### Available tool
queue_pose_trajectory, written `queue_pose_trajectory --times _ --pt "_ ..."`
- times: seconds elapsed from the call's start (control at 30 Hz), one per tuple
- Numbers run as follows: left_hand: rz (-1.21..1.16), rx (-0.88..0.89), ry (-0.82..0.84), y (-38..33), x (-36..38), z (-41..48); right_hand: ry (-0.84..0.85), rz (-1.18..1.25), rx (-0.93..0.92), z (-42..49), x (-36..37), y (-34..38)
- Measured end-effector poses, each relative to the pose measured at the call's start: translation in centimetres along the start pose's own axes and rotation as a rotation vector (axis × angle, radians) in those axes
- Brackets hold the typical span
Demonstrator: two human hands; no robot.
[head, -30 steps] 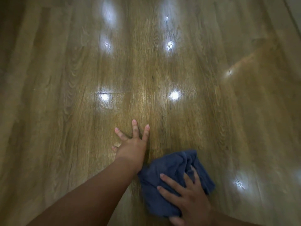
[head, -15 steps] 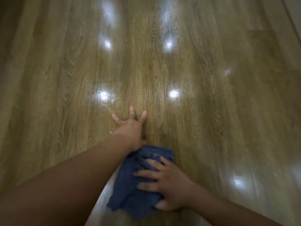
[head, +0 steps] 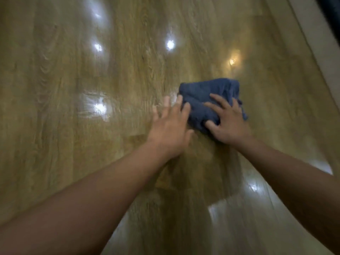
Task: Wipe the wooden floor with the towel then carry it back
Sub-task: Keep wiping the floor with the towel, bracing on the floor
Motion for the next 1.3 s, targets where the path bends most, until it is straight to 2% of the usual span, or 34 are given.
queue_pose_trajectory --times 0.1,0.17,0.2,0.27,0.3,0.33,0.37,0.4,0.43,0.47,0.53,0.63,0.73,0.8,0.93,1.17,1.3 --pt "0.043 0.231 0.033 -6.9 2.2 -2.0 -0.043 0.037 -0.096 -9.8 0.4 -0.7" --pt "-0.002 0.31 0.183 -9.5 5.8 -6.9 -0.027 0.044 -0.201 -18.2 1.6 0.2" --pt "-0.008 0.36 0.27 -10.4 7.7 -10.3 -0.017 0.071 -0.143 -21.9 2.5 1.1" --pt "0.051 0.445 0.441 -11.9 11.0 -16.5 0.156 0.372 0.056 -25.8 4.7 1.1" --pt "0.084 0.442 0.475 -12.4 12.0 -17.9 0.158 0.449 0.087 -26.2 5.1 0.9" --pt "0.079 0.424 0.442 -12.9 12.3 -18.3 0.244 0.409 0.094 -26.6 5.5 0.3" --pt "0.077 0.403 0.403 -13.3 12.3 -18.0 0.138 0.169 0.025 -26.7 4.8 -0.4" --pt "0.067 0.378 0.375 -13.5 12.0 -17.3 0.009 -0.023 -0.158 -26.5 3.8 -0.3" --pt "0.044 0.355 0.34 -13.5 11.4 -16.3 -0.066 -0.071 -0.284 -26.5 2.9 -1.4" --pt "0.015 0.328 0.313 -13.2 11.0 -15.3 -0.034 -0.034 -0.34 -25.3 2.6 -1.9" --pt "-0.037 0.278 0.266 -12.0 9.5 -12.2 -0.01 0.084 -0.296 -21.0 2.0 -2.4" --pt "0.028 0.282 0.188 -9.9 7.8 -6.7 -0.026 0.076 -0.253 -13.7 2.1 -1.2" --pt "0.026 0.139 0.133 -7.2 6.0 -0.3 -0.029 0.079 -0.204 -5.9 1.7 0.0" --pt "-0.065 0.058 0.166 -4.8 5.3 3.5 -0.026 0.046 -0.234 -1.9 1.8 1.2" --pt "-0.126 0.061 0.328 -1.6 5.1 8.0 0.004 0.001 -0.309 3.6 2.1 1.4" --pt "-0.105 -0.039 0.328 2.3 3.1 17.4 0.005 -0.016 -0.407 14.2 0.9 1.7" --pt "-0.127 -0.114 0.379 4.1 2.1 22.2 0.064 -0.051 -0.47 19.9 1.2 1.4"
Point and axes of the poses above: each hand's wrist, its own z-axis towards the middle knuckle, its own x-axis out of the palm, y = z × x, the point moved 9 cm from there along z, towards the middle knuckle, and after that the axes turned 5 degrees about -y, right-handed, at the moved point
